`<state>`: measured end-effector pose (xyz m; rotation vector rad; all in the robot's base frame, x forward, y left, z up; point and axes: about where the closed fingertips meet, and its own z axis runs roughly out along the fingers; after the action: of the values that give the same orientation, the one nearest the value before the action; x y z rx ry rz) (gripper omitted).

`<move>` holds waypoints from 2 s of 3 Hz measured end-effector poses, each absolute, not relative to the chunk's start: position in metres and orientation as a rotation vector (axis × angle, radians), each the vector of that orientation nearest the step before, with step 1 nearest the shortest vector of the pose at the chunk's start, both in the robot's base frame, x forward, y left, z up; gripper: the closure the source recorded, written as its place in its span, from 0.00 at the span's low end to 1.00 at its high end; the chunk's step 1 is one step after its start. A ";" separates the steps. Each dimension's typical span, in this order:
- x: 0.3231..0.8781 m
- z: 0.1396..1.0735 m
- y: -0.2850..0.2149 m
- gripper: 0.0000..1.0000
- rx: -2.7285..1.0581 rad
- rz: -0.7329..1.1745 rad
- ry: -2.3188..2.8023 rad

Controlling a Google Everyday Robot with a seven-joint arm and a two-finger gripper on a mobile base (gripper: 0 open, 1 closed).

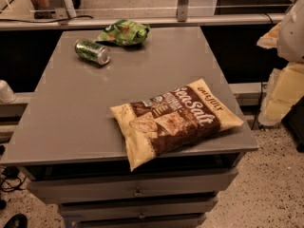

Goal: Pick green rice chip bag

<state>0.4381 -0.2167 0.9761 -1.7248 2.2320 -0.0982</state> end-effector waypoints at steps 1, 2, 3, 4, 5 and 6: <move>0.438 0.976 -0.217 0.00 -1.725 -0.098 2.232; 0.440 0.968 -0.210 0.00 -1.724 -0.058 2.206; 0.458 0.954 -0.189 0.00 -1.688 0.051 2.167; 0.491 0.946 -0.148 0.00 -1.651 0.164 2.083; 0.532 0.931 -0.105 0.00 -1.605 0.230 2.007; 0.578 0.922 -0.069 0.00 -1.529 0.250 1.956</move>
Offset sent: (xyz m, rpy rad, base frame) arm 0.0048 0.0136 -0.0241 0.0809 0.0193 0.0395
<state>0.5783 -0.0689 0.9222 -1.5294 1.9559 0.2495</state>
